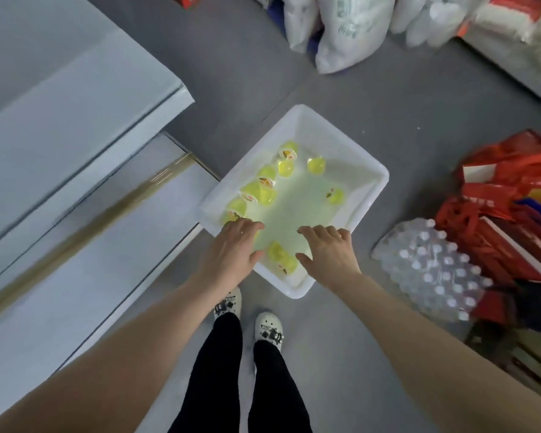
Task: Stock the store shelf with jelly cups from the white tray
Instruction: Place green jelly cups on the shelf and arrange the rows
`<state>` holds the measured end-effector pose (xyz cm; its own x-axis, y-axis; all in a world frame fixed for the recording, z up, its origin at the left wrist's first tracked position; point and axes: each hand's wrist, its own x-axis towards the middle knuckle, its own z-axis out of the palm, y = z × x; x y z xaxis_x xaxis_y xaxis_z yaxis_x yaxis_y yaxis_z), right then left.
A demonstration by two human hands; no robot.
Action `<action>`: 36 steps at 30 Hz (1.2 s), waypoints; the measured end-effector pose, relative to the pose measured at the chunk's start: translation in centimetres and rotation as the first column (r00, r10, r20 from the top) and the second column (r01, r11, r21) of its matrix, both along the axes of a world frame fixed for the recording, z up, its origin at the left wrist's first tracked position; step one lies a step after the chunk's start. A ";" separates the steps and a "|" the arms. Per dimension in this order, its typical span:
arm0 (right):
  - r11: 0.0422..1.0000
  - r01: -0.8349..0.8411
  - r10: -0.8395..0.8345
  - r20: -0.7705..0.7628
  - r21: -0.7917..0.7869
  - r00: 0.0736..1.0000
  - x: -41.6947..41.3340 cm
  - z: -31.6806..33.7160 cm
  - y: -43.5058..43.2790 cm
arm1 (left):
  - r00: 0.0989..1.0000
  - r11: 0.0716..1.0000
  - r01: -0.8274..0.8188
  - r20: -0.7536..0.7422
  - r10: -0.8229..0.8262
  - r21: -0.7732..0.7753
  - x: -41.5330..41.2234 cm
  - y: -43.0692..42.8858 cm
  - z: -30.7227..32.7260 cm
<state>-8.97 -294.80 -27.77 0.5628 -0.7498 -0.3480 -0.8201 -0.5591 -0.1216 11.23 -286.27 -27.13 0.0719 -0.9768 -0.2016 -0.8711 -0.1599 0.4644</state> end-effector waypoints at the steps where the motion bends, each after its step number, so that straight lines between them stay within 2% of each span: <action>1: 0.999 0.016 -0.014 -0.041 0.030 0.999 0.0 -1.4 0.2 | 1.000 1.000 0.023 -0.006 -0.023 0.018 0.0 -0.4 -1.4; 6: 0.986 0.090 -0.064 -0.182 0.141 0.981 0.8 -7.2 0.7 | 0.992 0.989 0.109 -0.071 -0.102 0.103 -0.5 -3.0 -7.4; 12: 0.984 0.058 -0.001 -0.324 0.167 0.946 2.3 -11.1 0.9 | 0.973 0.942 0.229 -0.071 -0.218 0.247 -1.6 -5.6 -12.0; 19: 0.972 0.141 -0.074 -0.319 0.191 0.945 3.2 -12.6 -0.2 | 0.942 0.882 0.323 -0.030 -0.334 0.342 -2.9 -7.7 -14.6; 22: 0.974 0.168 -0.113 -0.316 0.154 0.942 3.0 -12.7 -1.0 | 0.937 0.870 0.330 -0.017 -0.348 0.366 -3.0 -8.2 -15.3; 25: 0.981 0.164 -0.126 -0.300 0.107 0.946 2.6 -12.7 -2.2 | 0.941 0.882 0.324 -0.018 -0.339 0.343 -2.8 -8.2 -15.6; 28: 0.980 0.185 -0.161 -0.246 0.078 0.956 2.3 -12.5 -4.0 | 0.950 0.920 0.303 -0.003 -0.312 0.248 -2.5 -8.1 -15.8; 32: 0.950 0.271 -0.243 -0.175 0.154 0.954 2.3 -12.6 -6.2 | 0.973 0.968 0.224 0.028 -0.229 0.109 -1.3 -8.5 -16.9; 36: 0.973 0.183 -0.163 -0.142 0.140 0.976 2.5 -13.5 -6.6 | 0.986 0.981 0.160 0.028 -0.163 0.110 -0.8 -9.1 -16.9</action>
